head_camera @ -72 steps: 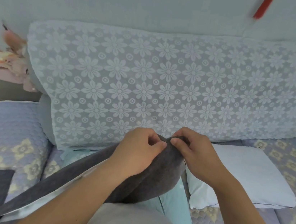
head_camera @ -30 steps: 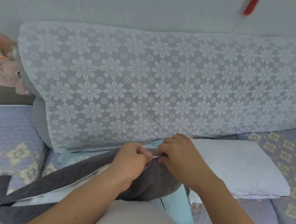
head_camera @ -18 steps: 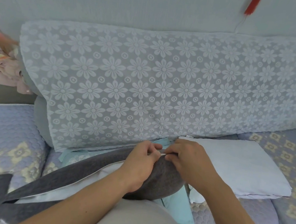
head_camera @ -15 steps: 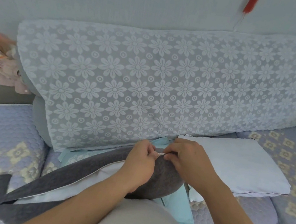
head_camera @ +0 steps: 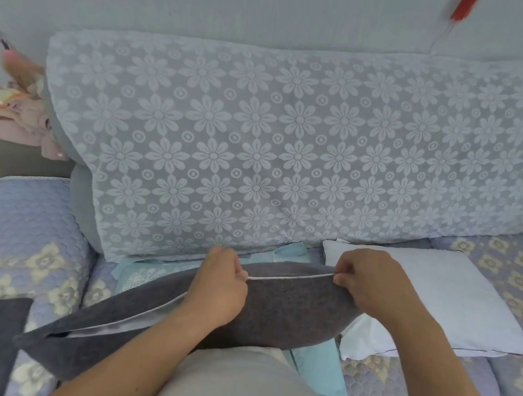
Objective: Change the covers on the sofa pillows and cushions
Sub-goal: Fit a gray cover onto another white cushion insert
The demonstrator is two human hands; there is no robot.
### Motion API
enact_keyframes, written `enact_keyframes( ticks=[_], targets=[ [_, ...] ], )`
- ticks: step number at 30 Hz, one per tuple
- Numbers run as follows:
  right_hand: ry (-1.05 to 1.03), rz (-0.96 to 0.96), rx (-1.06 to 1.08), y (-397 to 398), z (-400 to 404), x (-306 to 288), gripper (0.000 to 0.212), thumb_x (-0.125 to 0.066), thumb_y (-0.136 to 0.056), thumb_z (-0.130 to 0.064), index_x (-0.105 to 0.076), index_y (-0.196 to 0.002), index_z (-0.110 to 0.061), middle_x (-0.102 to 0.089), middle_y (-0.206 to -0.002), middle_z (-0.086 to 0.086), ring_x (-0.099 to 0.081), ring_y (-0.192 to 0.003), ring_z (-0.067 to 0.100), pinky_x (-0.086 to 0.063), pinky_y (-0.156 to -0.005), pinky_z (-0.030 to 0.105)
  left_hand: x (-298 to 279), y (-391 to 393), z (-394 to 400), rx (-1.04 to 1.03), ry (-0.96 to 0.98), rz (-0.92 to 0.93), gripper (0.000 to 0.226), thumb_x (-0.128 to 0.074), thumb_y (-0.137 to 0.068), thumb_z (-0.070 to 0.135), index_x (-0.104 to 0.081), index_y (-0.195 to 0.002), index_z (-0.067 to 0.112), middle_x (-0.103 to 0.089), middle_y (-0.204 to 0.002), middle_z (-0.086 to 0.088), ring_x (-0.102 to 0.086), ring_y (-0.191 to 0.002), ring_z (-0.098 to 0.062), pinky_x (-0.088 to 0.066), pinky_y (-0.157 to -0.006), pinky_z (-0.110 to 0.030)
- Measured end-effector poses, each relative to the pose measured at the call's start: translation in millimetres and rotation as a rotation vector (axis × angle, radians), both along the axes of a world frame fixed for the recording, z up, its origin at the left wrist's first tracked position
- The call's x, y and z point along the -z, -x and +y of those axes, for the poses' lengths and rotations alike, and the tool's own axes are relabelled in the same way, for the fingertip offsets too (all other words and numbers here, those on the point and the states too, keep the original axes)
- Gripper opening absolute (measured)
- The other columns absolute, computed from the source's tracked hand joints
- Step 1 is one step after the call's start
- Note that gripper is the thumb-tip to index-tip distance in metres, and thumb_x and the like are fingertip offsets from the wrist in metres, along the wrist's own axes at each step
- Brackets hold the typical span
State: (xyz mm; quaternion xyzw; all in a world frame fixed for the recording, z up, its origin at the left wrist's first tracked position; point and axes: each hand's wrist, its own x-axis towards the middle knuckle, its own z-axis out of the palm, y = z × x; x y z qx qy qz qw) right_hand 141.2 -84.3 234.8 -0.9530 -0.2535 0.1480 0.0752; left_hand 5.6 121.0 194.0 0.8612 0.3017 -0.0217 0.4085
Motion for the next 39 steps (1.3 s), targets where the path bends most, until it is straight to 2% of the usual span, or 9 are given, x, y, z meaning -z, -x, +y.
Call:
enact_keyframes(
  ticks=[4, 6, 9, 12, 24, 28, 32, 35, 39],
  targets=[
    [-0.054, 0.038, -0.343, 29, 46, 20, 0.029, -0.068, -0.085, -0.032, -0.064, -0.113, -0.025, -0.055, -0.112, -0.004, -0.046, -0.109, 0.017, -0.043, -0.092, 0.034, 7, -7, -6, 0.025, 0.067, 0.052, 0.02, -0.055, -0.099, 0.015, -0.049, -0.079, 0.015, -0.053, -0.097, -0.003, -0.05, -0.082, -0.013, -0.04, -0.073, -0.028],
    [-0.114, -0.001, -0.466, 52, 71, 42, 0.021, -0.063, -0.085, -0.02, -0.063, -0.106, -0.019, -0.059, -0.103, 0.0, -0.05, -0.102, 0.021, -0.044, -0.083, 0.034, 11, -7, -10, 0.011, 0.09, 0.062, 0.021, -0.056, -0.095, 0.01, -0.048, -0.077, 0.015, -0.054, -0.095, -0.006, -0.047, -0.076, -0.013, -0.033, -0.063, -0.025],
    [-0.215, -0.035, -0.34, 57, 79, 65, 0.004, -0.061, -0.089, -0.02, -0.058, -0.092, -0.018, -0.061, -0.093, 0.002, -0.056, -0.091, 0.025, -0.034, -0.071, 0.031, 16, -5, -6, -0.029, 0.083, 0.052, 0.019, -0.057, -0.094, 0.01, -0.05, -0.077, 0.015, -0.055, -0.093, -0.006, -0.046, -0.075, -0.01, -0.029, -0.059, -0.022],
    [-0.258, -0.055, -0.391, 51, 78, 75, 0.005, -0.06, -0.085, -0.018, -0.06, -0.09, -0.018, -0.057, -0.089, 0.001, -0.052, -0.085, 0.023, -0.037, -0.068, 0.032, 14, -7, -2, -0.028, 0.078, 0.049, 0.016, -0.057, -0.096, 0.011, -0.051, -0.081, 0.014, -0.054, -0.093, -0.005, -0.046, -0.076, -0.01, -0.032, -0.061, -0.025],
    [-0.322, 0.032, -0.323, 49, 74, 67, 0.009, -0.069, -0.088, -0.026, -0.066, -0.089, -0.017, -0.062, -0.088, -0.002, -0.056, -0.086, 0.018, -0.037, -0.074, 0.029, 18, 3, -3, -0.068, 0.062, 0.044, 0.018, -0.059, -0.097, 0.015, -0.051, -0.081, 0.015, -0.054, -0.094, -0.003, -0.048, -0.078, -0.009, -0.033, -0.063, -0.024],
    [-0.334, 0.179, -0.344, 41, 72, 65, 0.009, -0.073, -0.085, -0.026, -0.065, -0.088, -0.022, -0.055, -0.083, -0.011, -0.051, -0.082, 0.01, -0.035, -0.072, 0.022, 18, 4, 1, -0.07, 0.105, 0.001, 0.013, -0.063, -0.096, 0.016, -0.058, -0.084, 0.012, -0.057, -0.09, -0.002, -0.048, -0.074, -0.009, -0.032, -0.062, -0.022],
    [-0.302, 0.41, -0.341, 29, 65, 58, 0.016, -0.073, -0.088, -0.027, -0.073, -0.103, -0.025, -0.071, -0.097, -0.011, -0.062, -0.089, 0.003, -0.046, -0.078, 0.014, 23, 9, 3, 0.008, 0.198, 0.005, 0.013, -0.067, -0.092, 0.018, -0.061, -0.081, 0.014, -0.056, -0.071, 0.005, -0.048, -0.064, -0.008, -0.035, -0.061, -0.023],
    [-0.232, 0.301, -0.42, 28, 65, 62, 0.015, -0.073, -0.088, -0.027, -0.073, -0.102, -0.024, -0.072, -0.096, -0.008, -0.062, -0.088, 0.007, -0.047, -0.078, 0.021, 27, 8, 1, -0.032, 0.269, 0.034, 0.016, -0.068, -0.091, 0.018, -0.061, -0.076, 0.017, -0.058, -0.066, 0.004, -0.049, -0.06, -0.009, -0.039, -0.061, -0.025],
    [-0.265, -0.064, -0.636, 32, 63, 75, 0.007, -0.06, -0.092, -0.021, -0.066, -0.094, -0.018, -0.062, -0.087, -0.002, -0.054, -0.082, 0.018, -0.042, -0.071, 0.03, 25, 5, 2, -0.101, 0.249, 0.066, 0.018, -0.068, -0.092, 0.018, -0.061, -0.075, 0.016, -0.062, -0.072, 0.0, -0.052, -0.064, -0.01, -0.038, -0.059, -0.024]
  ],
)
